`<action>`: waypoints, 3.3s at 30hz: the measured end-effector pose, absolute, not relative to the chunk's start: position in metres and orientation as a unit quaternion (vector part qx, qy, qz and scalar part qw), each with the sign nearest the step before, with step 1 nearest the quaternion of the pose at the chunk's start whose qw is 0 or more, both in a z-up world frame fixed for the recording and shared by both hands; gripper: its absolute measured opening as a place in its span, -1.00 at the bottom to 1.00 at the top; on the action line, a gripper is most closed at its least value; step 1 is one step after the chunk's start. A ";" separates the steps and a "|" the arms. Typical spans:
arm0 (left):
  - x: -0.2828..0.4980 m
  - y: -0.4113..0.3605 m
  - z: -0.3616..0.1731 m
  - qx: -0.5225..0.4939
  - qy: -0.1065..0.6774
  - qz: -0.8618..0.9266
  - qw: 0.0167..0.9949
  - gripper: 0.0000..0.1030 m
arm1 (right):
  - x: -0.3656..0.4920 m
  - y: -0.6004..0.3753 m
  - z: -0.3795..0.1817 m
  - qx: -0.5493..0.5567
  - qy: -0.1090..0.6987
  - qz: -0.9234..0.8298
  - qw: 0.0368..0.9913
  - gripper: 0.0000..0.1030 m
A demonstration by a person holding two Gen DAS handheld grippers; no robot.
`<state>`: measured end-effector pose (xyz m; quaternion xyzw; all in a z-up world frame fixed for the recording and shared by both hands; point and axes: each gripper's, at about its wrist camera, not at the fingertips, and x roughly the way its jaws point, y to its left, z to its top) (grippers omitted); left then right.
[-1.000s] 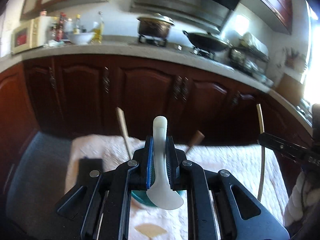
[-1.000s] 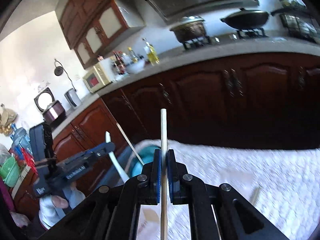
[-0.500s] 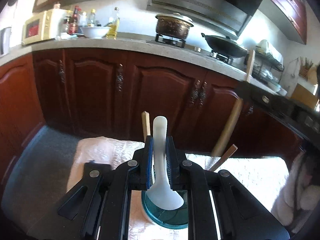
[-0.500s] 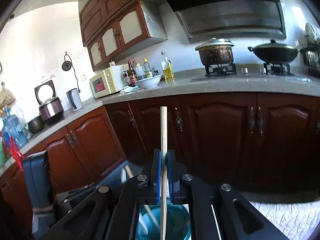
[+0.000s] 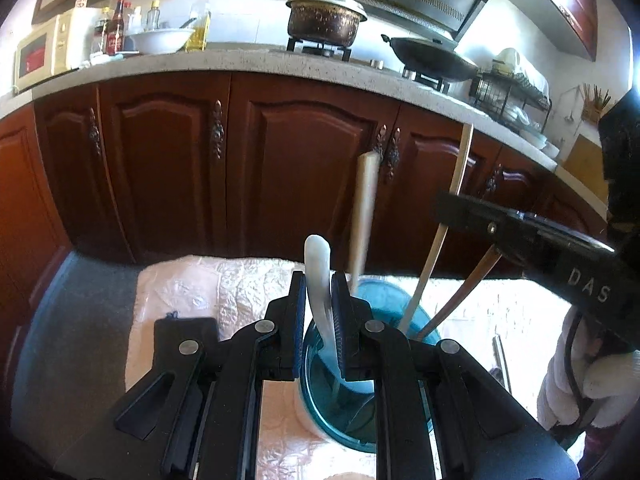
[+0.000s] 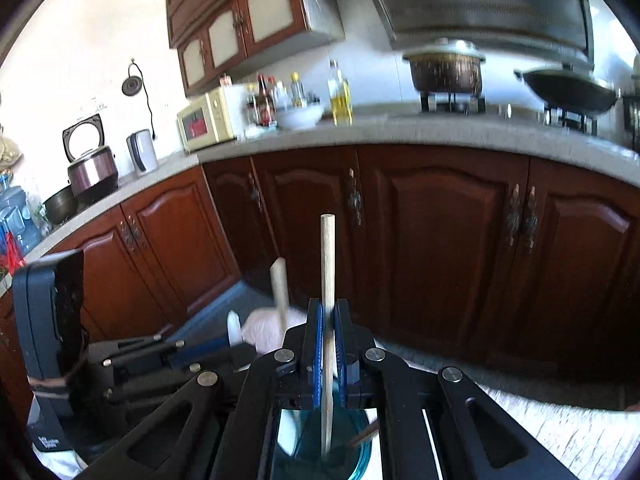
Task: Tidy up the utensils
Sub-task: 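Carry the spoon and chopstick to the floral cup and release both inside, then withdraw both tools from the cup toward the remaining utensils, then grasp another wooden chopstick with the right tool while the left tool approaches the utensils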
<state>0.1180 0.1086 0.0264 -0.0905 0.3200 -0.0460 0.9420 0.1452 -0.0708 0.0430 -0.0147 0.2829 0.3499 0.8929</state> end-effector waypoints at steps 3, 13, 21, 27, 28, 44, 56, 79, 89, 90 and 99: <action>0.116 0.110 0.023 -0.089 0.314 -0.040 0.944 -0.77 | 0.149 -0.076 0.032 -0.003 0.310 0.353 0.883 -0.90; 0.112 0.108 0.043 -0.033 0.308 -0.062 0.949 -0.87 | 0.147 -0.083 0.032 -0.003 0.327 0.350 0.878 -0.90; 0.117 0.099 0.029 -0.024 0.334 -0.078 0.939 -0.87 | 0.147 -0.086 0.031 0.006 0.342 0.353 0.871 -0.62; 0.117 0.100 0.011 -0.065 0.346 -0.059 0.934 -0.87 | 0.135 -0.094 0.037 -0.004 0.337 0.352 0.873 -0.42; 0.117 0.099 0.010 -0.067 0.347 -0.056 0.934 -0.86 | 0.132 -0.096 0.038 -0.003 0.335 0.351 0.874 -0.36; 0.080 0.091 0.033 -0.094 0.329 -0.035 0.939 -0.29 | 0.102 -0.139 0.040 0.022 0.352 0.319 0.880 -0.28; 0.052 0.059 0.047 -0.080 0.324 -0.031 0.942 -0.28 | 0.068 -0.160 0.040 0.016 0.353 0.301 0.886 -0.27; 0.038 -0.042 0.042 -0.052 0.344 -0.101 0.932 0.05 | 0.023 -0.261 0.026 0.021 0.355 0.192 0.915 -0.18; 0.043 -0.072 0.034 -0.038 0.360 -0.124 0.924 0.05 | 0.020 -0.310 0.007 0.040 0.379 0.152 0.912 -0.17; 0.044 -0.073 0.032 -0.038 0.363 -0.126 0.922 0.05 | 0.021 -0.313 0.005 0.042 0.382 0.148 0.911 -0.17; 0.055 -0.068 0.000 -0.062 0.413 -0.141 0.898 0.05 | 0.035 -0.332 -0.031 0.066 0.424 0.143 0.892 -0.17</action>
